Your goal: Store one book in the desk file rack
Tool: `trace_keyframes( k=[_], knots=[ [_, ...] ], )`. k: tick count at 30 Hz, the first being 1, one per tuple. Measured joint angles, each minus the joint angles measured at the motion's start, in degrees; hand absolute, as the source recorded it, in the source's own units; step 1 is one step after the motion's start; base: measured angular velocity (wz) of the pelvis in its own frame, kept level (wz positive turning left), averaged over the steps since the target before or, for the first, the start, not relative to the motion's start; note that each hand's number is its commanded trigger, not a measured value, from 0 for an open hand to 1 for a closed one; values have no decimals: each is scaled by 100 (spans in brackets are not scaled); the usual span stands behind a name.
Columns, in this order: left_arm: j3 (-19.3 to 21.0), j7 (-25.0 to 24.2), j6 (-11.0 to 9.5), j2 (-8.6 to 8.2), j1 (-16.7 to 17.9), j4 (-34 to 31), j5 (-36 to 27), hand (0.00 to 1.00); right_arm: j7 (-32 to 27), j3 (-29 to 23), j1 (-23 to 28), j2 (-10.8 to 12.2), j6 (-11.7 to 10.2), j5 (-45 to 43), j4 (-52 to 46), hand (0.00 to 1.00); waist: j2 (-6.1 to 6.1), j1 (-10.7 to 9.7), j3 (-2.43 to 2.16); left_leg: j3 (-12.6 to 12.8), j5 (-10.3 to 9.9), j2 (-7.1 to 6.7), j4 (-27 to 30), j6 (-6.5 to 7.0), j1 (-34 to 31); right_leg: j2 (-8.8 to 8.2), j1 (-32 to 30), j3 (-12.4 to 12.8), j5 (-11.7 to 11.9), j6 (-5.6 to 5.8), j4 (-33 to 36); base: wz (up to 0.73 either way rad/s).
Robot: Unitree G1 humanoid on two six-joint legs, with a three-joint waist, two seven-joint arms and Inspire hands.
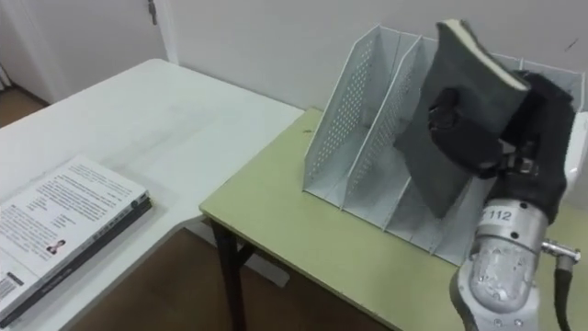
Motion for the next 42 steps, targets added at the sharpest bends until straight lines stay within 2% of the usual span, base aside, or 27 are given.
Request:
trace_keyframes(
  k=[2, 4, 6, 10, 17, 23, 29, 37, 42],
  knots=[
    [77, 25, -10, 3, -5, 99, 4, 0, -186, -130, -65, -76, -85, -149, -136, 100, -16, -20, -33, -14, 0, 10, -46, 0, 2, 8, 49, -28, 22, -2, -57, 2],
    [109, 115, -16, 7, -2, 184, -2, 0, -442, -296, -102, -126, -242, -404, -202, 100, -36, -29, -45, -23, 0, 23, -47, 0, 23, 15, 97, -55, 45, -9, -62, 0],
    [109, 160, -20, 7, -44, 252, 7, 0, -555, -364, -135, -126, -293, -528, -207, 100, -39, -32, -44, -21, 0, 26, -46, 0, 30, 19, 104, -54, 45, -9, -73, -2],
    [142, 276, -43, 5, -55, 329, -2, 0, -726, -442, -160, -126, -290, -516, -206, 100, -58, -24, -26, -20, 0, 29, -50, 0, 46, 22, 110, -56, 46, -11, -73, -1],
    [380, 274, -59, -5, -48, 395, -122, 0, -1058, -717, -408, -129, -291, -356, -188, 100, -160, 28, 37, -24, 0, 11, -51, 0, 96, 20, 116, -6, 3, -3, -99, 0],
    [455, 315, -58, -6, -47, 391, -117, 0, -1378, -951, -537, -175, -292, -266, -83, 100, -184, 119, 23, -71, -1, 15, -67, 1, 96, 10, 157, -66, 23, -2, -81, 0],
    [656, 392, -44, -31, -15, 392, -101, 0, -1385, -977, -536, -175, -274, -251, 231, 100, -186, 160, 20, -57, -1, 14, -60, 0, 96, 11, 140, -65, 24, -4, -81, 0],
    [671, 459, -50, -30, -17, 383, -103, 0, -1386, -995, -552, -175, -263, -249, 284, 100, -224, 288, -3, -103, 0, 11, -59, 1, 100, 13, 141, -68, 21, -4, -81, 0],
    [785, 527, -38, -25, -16, 433, -93, 0, -1397, -999, -823, -189, -263, -258, 285, 100, -233, 285, 1, -206, 0, -2, -51, 1, 87, 9, 151, -75, 20, -4, -87, 0]
  ],
)
